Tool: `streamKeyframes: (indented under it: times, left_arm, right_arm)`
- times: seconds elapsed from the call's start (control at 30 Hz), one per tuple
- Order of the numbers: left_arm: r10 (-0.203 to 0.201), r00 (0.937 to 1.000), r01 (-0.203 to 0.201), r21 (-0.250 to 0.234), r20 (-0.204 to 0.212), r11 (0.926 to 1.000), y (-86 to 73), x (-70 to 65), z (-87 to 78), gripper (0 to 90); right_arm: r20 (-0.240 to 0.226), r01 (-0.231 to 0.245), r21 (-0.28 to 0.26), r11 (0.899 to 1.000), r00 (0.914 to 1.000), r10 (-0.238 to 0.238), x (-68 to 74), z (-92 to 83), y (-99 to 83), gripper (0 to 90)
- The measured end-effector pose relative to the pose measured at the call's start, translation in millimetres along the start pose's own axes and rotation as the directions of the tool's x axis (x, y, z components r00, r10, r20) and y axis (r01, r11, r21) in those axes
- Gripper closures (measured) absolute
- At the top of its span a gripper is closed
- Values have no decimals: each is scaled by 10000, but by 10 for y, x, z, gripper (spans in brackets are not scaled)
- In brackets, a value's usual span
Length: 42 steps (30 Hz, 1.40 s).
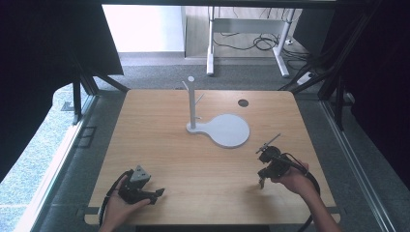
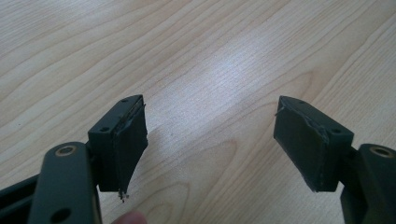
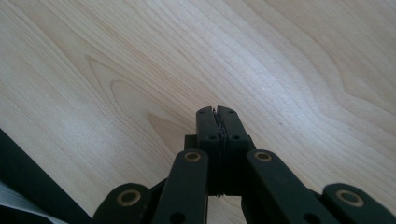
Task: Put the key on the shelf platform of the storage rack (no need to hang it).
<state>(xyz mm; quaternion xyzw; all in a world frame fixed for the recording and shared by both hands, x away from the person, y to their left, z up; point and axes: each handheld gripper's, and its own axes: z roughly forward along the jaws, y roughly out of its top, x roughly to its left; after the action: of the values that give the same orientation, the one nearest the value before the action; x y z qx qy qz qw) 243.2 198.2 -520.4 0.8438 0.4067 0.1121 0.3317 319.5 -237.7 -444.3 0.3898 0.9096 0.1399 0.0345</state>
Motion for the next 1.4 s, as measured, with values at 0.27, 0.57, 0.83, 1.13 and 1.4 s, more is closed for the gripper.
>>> streamKeyframes:
  times: [0.27,0.57,0.83,1.13,1.4]
  left_arm:
    - [0,10000,0,11,-3,10000,0,1,2,260]
    - [15,10000,-15,15,-18,10000,-2,10,1,260]
    - [9,10000,-9,7,-15,10000,-2,10,0,260]
    - [2,10000,-2,19,-39,10000,-3,13,-2,260]
    - [5,10000,-5,35,-30,10000,-3,18,-5,260]
  right_arm:
    - [30,-28,-90,10000,10000,28,-60,-95,22,899]
    - [41,-16,-80,10000,10000,17,-99,-84,42,899]
    - [-27,79,-158,9998,10000,-79,-127,-172,70,899]
    - [-18,102,-285,9995,9999,-102,-187,-217,117,899]
    - [98,160,-376,9992,9998,-157,-230,-295,195,899]
